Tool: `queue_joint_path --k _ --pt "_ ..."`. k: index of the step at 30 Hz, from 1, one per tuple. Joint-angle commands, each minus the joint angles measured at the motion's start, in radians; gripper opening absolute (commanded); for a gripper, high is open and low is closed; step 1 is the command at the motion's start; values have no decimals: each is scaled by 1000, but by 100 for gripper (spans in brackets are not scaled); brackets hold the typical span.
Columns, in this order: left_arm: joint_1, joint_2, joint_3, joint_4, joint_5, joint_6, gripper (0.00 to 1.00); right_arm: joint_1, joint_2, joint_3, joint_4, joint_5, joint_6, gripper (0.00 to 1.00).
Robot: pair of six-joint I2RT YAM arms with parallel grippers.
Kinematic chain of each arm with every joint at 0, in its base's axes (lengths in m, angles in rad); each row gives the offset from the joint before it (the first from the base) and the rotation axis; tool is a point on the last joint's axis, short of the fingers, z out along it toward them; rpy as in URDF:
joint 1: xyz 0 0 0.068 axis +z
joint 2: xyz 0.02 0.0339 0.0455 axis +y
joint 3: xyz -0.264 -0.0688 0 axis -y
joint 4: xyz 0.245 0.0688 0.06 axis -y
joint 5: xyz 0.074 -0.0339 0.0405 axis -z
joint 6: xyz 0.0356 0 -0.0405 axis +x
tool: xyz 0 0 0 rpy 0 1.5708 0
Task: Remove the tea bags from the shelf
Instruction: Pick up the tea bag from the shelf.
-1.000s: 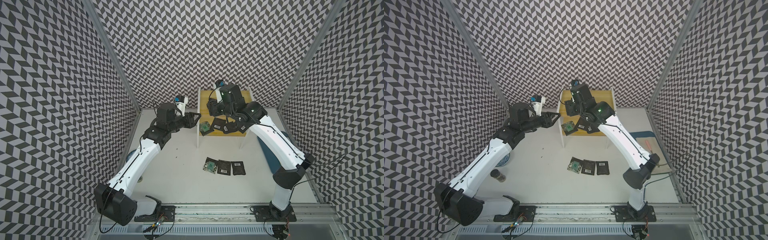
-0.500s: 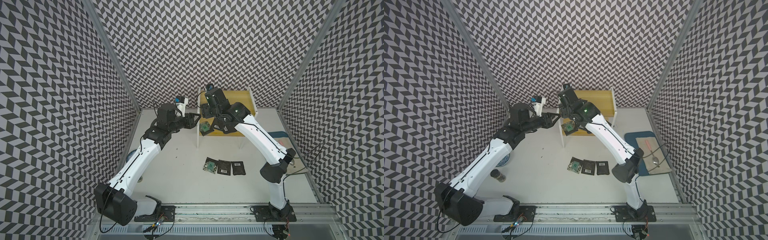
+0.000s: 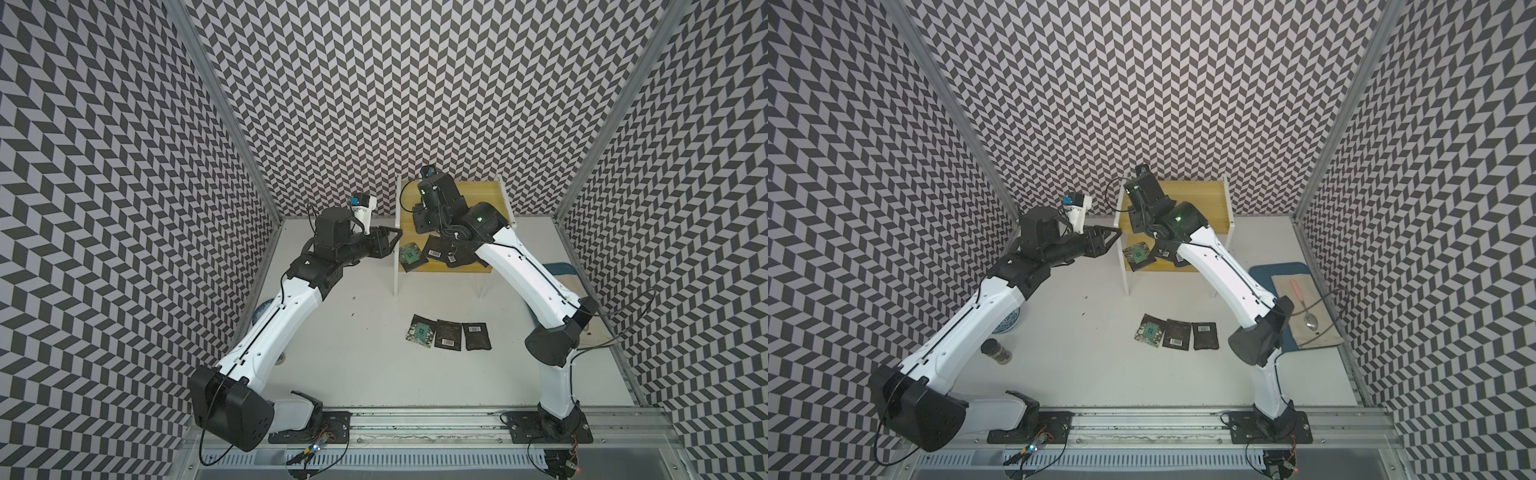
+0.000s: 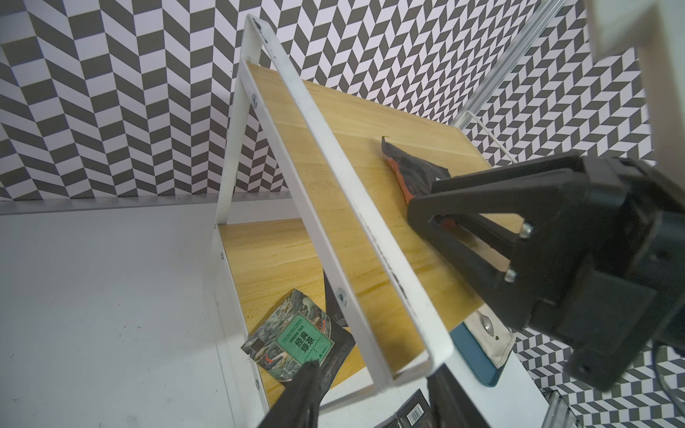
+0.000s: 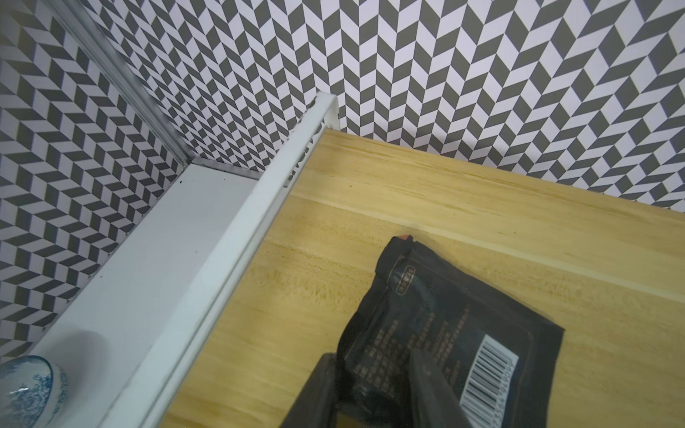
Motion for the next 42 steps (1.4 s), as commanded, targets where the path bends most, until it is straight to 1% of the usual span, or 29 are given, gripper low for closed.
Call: queue_joint_path --k 1,4,6,14,22,24,26,30,35,42 --pt "3 -24 -12 20 -17 3 49 -2 -17 -42 -60 -18 6 26" --pt "1 -30 -17 20 -18 3 49 -4 -29 -59 -58 -19 2 16" --pt "2 -35 -22 20 -21 3 49 -4 -41 -70 -52 -11 6 13" --pt "3 -44 -29 20 -26 3 49 -2 -140 -87 23 -40 -15 10" --pt "10 -53 -20 20 -42 3 50 1 -278 -212 114 -64 -33 9" --pt "11 -55 -16 17 -45 3 52 4 -311 -246 135 -89 -48 9" --pt "12 -61 -13 15 -44 3 52 12 -355 -300 167 -118 -61 9" --pt "12 -72 -4 2 -56 3 55 40 -450 -412 223 -139 -89 9" --pt "19 -100 -7 -17 -70 6 58 100 -595 -601 316 -177 -129 9" --pt "35 -136 -34 -40 -101 3 60 190 -732 -800 383 -174 -165 9"
